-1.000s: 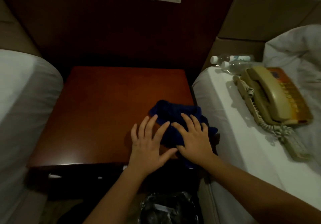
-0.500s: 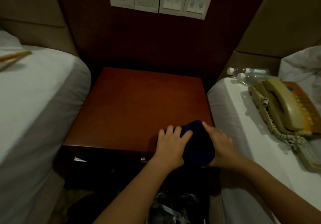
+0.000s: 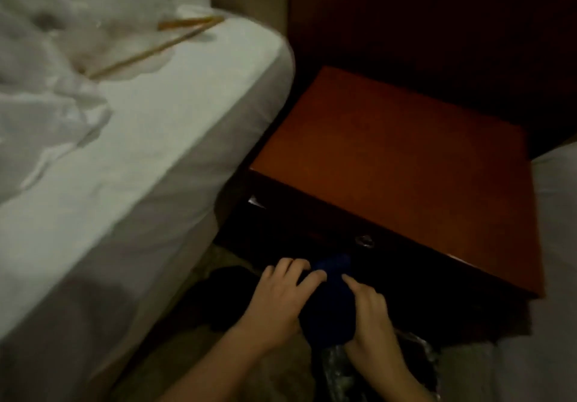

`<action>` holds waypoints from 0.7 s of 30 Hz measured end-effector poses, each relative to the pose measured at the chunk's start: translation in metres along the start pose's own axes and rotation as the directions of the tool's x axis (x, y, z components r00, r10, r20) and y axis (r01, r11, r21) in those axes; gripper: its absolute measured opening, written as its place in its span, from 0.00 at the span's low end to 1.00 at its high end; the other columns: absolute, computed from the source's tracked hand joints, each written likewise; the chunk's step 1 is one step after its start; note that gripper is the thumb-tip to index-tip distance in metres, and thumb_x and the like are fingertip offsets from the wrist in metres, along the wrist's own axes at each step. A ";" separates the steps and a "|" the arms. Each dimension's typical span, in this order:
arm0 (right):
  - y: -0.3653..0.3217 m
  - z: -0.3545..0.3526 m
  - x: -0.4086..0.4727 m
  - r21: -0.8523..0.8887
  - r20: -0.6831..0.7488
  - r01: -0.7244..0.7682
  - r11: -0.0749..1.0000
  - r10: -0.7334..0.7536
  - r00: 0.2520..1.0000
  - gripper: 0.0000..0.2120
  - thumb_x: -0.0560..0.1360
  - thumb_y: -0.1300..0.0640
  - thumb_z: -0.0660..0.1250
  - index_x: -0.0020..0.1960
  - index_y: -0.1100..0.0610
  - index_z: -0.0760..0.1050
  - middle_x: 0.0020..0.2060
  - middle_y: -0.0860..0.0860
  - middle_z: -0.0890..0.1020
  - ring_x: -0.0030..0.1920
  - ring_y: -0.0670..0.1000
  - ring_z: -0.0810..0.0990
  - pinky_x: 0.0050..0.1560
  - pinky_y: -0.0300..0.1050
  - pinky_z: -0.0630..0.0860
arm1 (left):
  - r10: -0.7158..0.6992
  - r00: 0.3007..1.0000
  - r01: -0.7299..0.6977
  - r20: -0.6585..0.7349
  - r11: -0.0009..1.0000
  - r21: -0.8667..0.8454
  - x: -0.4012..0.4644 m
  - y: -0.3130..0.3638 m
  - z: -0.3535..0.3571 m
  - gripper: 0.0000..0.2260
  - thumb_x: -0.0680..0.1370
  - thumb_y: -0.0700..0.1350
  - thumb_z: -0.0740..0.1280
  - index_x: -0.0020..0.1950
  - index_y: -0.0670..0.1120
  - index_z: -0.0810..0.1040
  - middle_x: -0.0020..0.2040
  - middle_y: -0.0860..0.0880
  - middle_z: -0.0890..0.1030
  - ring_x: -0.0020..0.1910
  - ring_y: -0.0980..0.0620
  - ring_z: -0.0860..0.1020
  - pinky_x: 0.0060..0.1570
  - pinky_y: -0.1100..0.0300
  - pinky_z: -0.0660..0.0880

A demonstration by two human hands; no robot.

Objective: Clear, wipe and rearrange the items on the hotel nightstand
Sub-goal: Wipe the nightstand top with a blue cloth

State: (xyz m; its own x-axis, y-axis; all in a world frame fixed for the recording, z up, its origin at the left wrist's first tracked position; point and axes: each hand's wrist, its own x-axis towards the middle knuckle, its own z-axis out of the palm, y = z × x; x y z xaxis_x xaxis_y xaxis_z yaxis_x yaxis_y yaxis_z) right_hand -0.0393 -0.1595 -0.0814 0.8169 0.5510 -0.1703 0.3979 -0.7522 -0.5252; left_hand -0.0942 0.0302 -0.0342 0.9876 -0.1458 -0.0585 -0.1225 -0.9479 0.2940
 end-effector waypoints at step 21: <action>-0.042 0.407 0.001 -0.024 0.397 0.213 0.977 -0.186 0.899 0.40 0.67 0.41 0.70 0.73 0.55 0.61 0.65 0.59 0.73 0.59 0.59 0.76 0.53 0.52 0.77 | -0.577 0.758 0.540 0.305 0.817 0.204 -0.206 -0.204 0.309 0.38 0.74 0.57 0.69 0.78 0.58 0.52 0.77 0.44 0.61 0.70 0.34 0.68 0.61 0.34 0.69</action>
State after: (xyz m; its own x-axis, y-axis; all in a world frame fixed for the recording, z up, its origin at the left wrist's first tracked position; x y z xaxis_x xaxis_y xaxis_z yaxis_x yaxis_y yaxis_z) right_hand -0.2250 0.0204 -0.3991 0.4945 0.7787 -0.3860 0.5729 -0.6261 -0.5290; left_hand -0.3028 0.1660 -0.3765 0.7890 0.3499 -0.5051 0.4127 -0.9108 0.0136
